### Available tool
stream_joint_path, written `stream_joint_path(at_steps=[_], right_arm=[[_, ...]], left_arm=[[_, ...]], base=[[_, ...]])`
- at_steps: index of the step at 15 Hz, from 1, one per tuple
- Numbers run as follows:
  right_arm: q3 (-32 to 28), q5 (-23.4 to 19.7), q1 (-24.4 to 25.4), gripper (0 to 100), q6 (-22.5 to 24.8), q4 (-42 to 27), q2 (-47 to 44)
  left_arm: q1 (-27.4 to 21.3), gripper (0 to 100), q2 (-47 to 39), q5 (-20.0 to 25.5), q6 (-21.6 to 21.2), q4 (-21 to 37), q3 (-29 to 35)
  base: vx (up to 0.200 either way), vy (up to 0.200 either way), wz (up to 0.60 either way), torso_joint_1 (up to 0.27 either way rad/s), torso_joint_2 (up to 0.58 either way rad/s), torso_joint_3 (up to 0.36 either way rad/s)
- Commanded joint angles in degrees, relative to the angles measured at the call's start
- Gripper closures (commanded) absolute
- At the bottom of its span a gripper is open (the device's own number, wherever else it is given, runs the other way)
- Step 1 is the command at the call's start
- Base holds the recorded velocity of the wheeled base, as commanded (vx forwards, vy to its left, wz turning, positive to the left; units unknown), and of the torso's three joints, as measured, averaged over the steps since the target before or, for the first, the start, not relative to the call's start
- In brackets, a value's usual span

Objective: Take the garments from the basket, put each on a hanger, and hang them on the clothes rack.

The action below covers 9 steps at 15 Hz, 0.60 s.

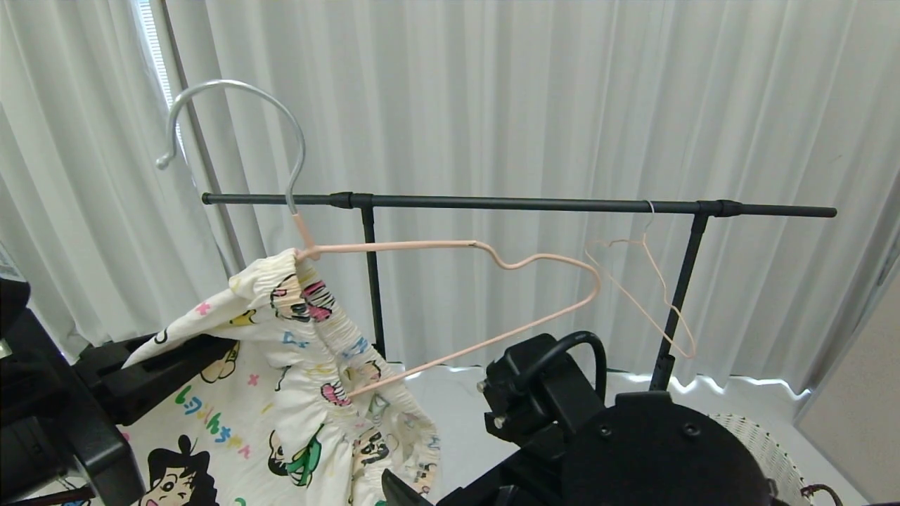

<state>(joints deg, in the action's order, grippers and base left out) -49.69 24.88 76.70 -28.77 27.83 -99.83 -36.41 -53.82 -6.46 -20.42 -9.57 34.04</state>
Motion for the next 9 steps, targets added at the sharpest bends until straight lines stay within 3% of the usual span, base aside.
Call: stream_joint_path(at_steps=[1,9], right_arm=[[-1.11,-0.01,-1.29,0,0.12,0.03,-3.0],[2.67,0.08,-3.75,0,0.73,-0.06,-0.81]], left_arm=[[-0.68,100,0.03,-0.04,-0.06,-0.01,0.5],[-0.59,100,-0.32,-0.22,0.03,-0.01,-0.11]], base=[[0.0,0.0,0.0,0.0,0.0,0.0],[0.0,0.0,0.0,0.0,0.0,0.0]])
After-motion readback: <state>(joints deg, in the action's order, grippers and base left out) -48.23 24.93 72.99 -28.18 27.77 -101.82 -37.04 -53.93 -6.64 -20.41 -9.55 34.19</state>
